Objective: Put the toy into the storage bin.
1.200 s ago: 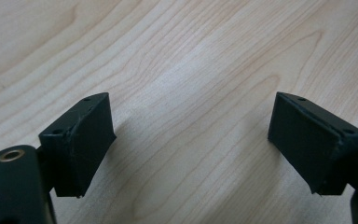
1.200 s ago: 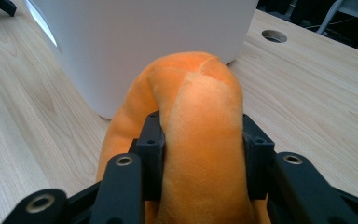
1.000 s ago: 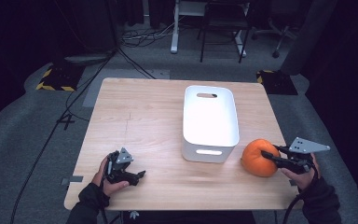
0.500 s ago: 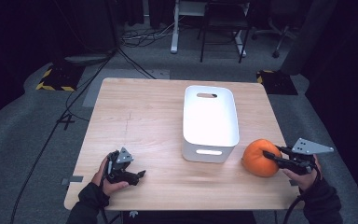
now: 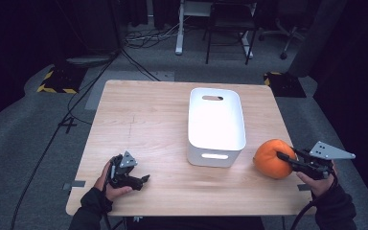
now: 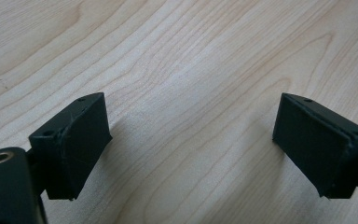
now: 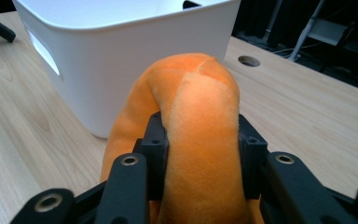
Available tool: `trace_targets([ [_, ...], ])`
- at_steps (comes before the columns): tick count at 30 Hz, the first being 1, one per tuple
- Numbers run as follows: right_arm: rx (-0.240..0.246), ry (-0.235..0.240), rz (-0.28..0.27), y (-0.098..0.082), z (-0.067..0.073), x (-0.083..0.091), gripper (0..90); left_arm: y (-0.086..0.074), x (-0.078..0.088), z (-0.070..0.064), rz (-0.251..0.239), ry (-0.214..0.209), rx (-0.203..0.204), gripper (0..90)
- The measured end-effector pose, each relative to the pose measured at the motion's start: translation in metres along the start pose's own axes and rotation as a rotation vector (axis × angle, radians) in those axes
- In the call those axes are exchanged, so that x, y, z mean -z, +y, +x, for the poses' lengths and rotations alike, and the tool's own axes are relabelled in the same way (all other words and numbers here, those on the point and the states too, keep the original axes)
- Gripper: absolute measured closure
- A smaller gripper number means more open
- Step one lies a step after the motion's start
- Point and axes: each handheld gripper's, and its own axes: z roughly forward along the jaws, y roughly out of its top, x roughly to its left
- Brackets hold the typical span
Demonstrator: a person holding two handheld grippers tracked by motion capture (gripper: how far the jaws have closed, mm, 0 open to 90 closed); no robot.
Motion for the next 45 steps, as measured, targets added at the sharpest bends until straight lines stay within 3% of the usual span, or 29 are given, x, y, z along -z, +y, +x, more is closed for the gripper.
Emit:
trace_targets([
  [15,0.017,-0.034,-0.062,0.026,-0.004,0.014,64.2,0.000,0.000,0.000,-0.001,0.002,0.004,11.2],
  [23,0.043,-0.052,-0.101,0.051,-0.005,0.021,64.2,0.001,-0.001,0.000,0.000,0.003,0.003,11.3],
  [35,0.084,-0.052,-0.130,0.084,-0.001,0.013,64.2,0.001,-0.001,0.000,0.001,0.003,0.005,11.3],
  [45,0.096,-0.052,-0.162,0.099,-0.001,0.010,64.1,0.001,0.000,0.000,0.000,0.008,0.000,11.3],
])
